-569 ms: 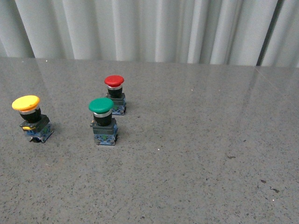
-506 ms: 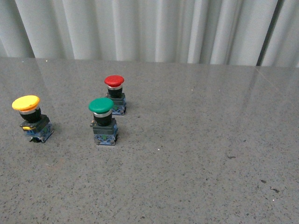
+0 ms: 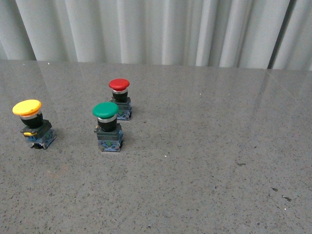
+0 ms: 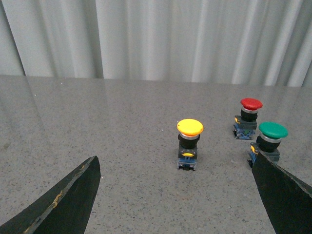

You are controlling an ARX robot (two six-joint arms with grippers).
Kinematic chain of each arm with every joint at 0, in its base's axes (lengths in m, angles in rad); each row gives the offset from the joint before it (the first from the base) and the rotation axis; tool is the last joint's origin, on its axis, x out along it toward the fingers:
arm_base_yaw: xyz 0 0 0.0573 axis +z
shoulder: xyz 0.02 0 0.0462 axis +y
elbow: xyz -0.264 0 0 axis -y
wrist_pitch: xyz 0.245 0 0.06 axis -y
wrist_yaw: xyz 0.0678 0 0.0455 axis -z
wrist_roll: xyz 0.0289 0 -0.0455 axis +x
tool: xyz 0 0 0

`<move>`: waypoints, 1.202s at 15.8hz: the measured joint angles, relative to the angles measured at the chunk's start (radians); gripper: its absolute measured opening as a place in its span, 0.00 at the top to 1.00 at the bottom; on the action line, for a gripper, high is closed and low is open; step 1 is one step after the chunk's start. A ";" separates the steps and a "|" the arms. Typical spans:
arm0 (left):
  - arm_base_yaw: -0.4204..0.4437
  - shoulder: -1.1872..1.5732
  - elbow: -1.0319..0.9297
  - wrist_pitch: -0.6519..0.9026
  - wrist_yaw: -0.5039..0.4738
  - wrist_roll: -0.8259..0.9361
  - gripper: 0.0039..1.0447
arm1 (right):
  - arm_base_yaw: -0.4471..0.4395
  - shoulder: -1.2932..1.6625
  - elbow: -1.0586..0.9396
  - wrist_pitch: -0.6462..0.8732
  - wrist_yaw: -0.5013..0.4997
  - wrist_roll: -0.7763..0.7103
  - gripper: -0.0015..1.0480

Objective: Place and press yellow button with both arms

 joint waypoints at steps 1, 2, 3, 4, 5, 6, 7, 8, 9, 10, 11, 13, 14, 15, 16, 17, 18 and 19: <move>0.000 0.000 0.000 0.000 0.000 0.000 0.06 | 0.000 0.000 0.000 0.000 0.000 0.000 0.06; 0.000 0.000 0.000 0.000 0.000 0.000 0.06 | 0.000 0.000 0.000 0.000 0.000 0.000 0.06; 0.000 0.000 0.000 0.000 0.000 0.000 0.06 | 0.000 0.000 0.000 0.000 0.000 0.000 0.06; 0.000 0.000 0.000 0.000 0.000 0.000 0.06 | 0.000 0.000 0.000 0.000 0.000 0.000 0.06; 0.000 0.000 0.000 0.000 0.000 0.000 0.06 | 0.000 0.000 0.000 0.000 0.000 0.000 0.06; 0.000 0.000 0.000 0.000 0.000 0.000 0.06 | 0.000 0.000 0.000 0.000 0.000 0.000 0.06; 0.000 0.000 0.000 0.000 0.000 0.000 0.06 | 0.000 0.000 0.000 0.000 0.000 0.000 0.06; 0.000 0.000 0.000 0.000 0.000 0.000 0.06 | 0.000 0.000 0.000 0.000 0.000 0.000 0.06; 0.000 0.000 0.000 0.000 0.000 0.000 0.06 | 0.000 0.000 0.000 0.000 0.000 0.000 0.06; 0.000 0.000 0.000 0.000 0.000 0.000 0.06 | 0.000 0.000 0.000 0.000 0.000 0.000 0.06; -0.023 0.058 0.040 -0.131 -0.079 -0.024 0.06 | 0.000 0.000 0.000 0.000 0.001 0.000 0.06; 0.072 0.307 0.105 0.071 -0.019 0.001 0.06 | 0.000 0.000 0.000 0.000 0.000 0.000 0.06; 0.109 0.414 0.146 0.188 0.026 0.025 0.06 | 0.000 0.000 0.000 0.000 0.000 0.000 0.06; 0.123 0.537 0.197 0.300 0.042 0.061 0.06 | 0.000 0.000 0.000 0.001 0.000 0.000 0.06; 0.120 0.705 0.279 0.415 0.089 0.100 0.06 | 0.000 0.000 0.000 0.000 0.000 0.000 0.06; 0.100 0.840 0.358 0.458 0.107 0.123 0.06 | 0.000 0.000 0.000 0.000 0.000 0.000 0.06; 0.075 0.995 0.466 0.417 0.146 0.130 0.06 | 0.000 0.000 0.000 0.001 0.000 0.000 0.06; 0.046 1.102 0.546 0.365 0.167 0.127 0.06 | 0.000 0.000 0.000 0.001 0.000 0.000 0.06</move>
